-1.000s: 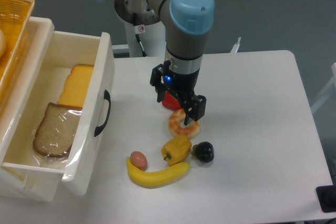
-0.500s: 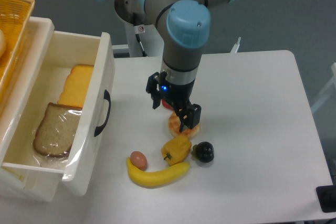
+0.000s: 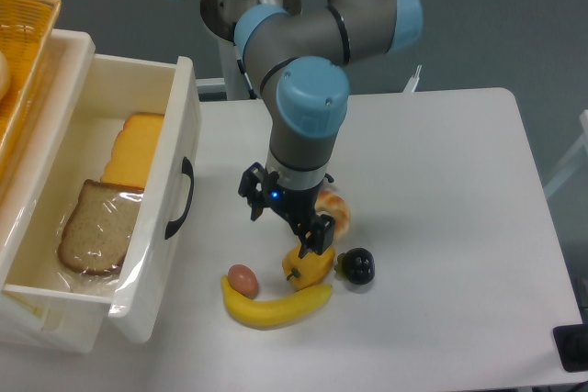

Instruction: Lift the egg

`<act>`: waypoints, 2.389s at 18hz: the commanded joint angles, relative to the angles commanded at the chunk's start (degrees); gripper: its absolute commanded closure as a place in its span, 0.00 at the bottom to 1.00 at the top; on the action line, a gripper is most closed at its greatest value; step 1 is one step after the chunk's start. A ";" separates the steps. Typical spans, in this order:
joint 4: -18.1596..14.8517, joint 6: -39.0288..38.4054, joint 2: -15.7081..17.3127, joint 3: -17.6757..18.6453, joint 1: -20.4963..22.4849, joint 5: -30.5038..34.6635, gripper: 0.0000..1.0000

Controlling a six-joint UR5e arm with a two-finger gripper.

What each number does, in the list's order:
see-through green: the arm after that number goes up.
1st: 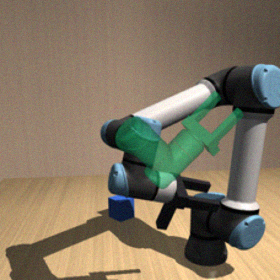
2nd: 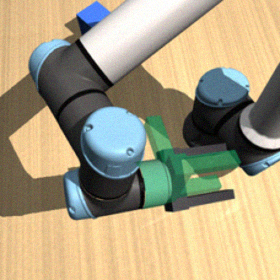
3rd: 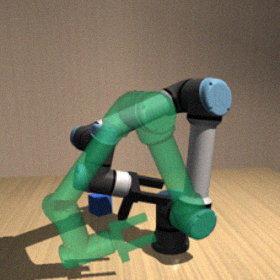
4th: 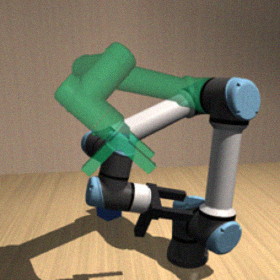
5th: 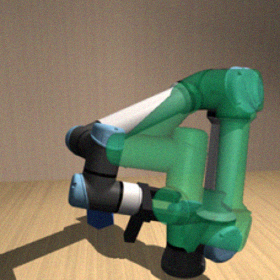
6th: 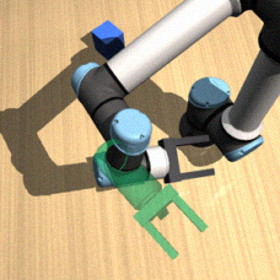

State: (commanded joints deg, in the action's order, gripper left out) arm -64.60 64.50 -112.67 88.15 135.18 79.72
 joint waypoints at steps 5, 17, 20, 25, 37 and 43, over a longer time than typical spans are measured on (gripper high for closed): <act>0.09 2.74 -1.59 1.23 -1.32 0.97 0.00; -0.17 -32.90 -1.68 2.64 -1.50 0.70 0.00; 0.00 -39.43 -3.34 0.97 -1.76 0.70 0.00; 0.00 -44.80 -4.40 1.14 -2.20 0.79 0.00; 0.70 -49.73 -10.03 1.14 -4.22 3.34 0.00; 0.79 -59.20 -10.29 0.53 -4.05 3.69 0.00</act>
State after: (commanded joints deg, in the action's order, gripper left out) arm -63.81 5.30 -122.96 88.68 131.13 83.41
